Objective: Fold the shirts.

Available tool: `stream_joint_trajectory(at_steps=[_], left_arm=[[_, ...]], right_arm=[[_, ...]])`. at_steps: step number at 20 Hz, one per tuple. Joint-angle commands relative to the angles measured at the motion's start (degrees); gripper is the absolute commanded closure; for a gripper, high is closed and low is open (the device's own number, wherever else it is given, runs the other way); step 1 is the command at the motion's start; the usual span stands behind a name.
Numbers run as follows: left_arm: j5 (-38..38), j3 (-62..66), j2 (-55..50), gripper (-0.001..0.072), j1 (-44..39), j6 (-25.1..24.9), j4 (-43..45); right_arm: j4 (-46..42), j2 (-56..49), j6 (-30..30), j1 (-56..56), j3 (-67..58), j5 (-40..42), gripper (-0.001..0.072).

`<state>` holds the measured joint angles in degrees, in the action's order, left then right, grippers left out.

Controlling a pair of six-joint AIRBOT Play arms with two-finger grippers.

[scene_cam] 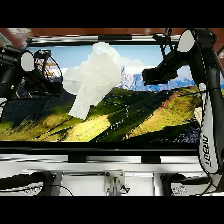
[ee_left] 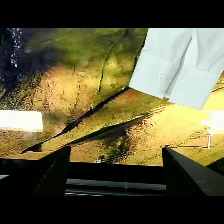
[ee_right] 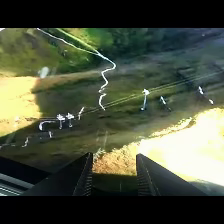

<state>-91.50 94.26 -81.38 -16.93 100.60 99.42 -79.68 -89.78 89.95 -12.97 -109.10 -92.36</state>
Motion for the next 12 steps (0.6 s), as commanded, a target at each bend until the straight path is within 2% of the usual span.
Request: stream_joint_trajectory(at_steps=[1,6,10,11,12], left_arm=[[0.0,-0.1,-0.2,-0.0013,0.0,0.0,0.0],[0.0,0.0,-1.2,-0.0013,0.0,0.2,0.0],[0.0,0.0,-2.2,-0.0013,0.0,0.2,0.0],[0.0,0.0,-2.4,-0.0013,0.0,0.2,0.0],[0.0,0.0,-2.7,-0.0013,0.0,0.2,0.0]], right_arm=[[0.0,0.0,0.0,0.0,0.0,0.0,0.0310],[-0.4,-0.4,-1.3,0.0,0.0,3.5,0.0310],[0.2,-0.9,-0.7,-0.1,0.0,13.1,0.0308],[1.0,-1.8,-0.7,-0.1,0.0,15.4,0.0284],[1.7,-3.0,-0.5,-0.1,0.0,16.7,0.0124]])
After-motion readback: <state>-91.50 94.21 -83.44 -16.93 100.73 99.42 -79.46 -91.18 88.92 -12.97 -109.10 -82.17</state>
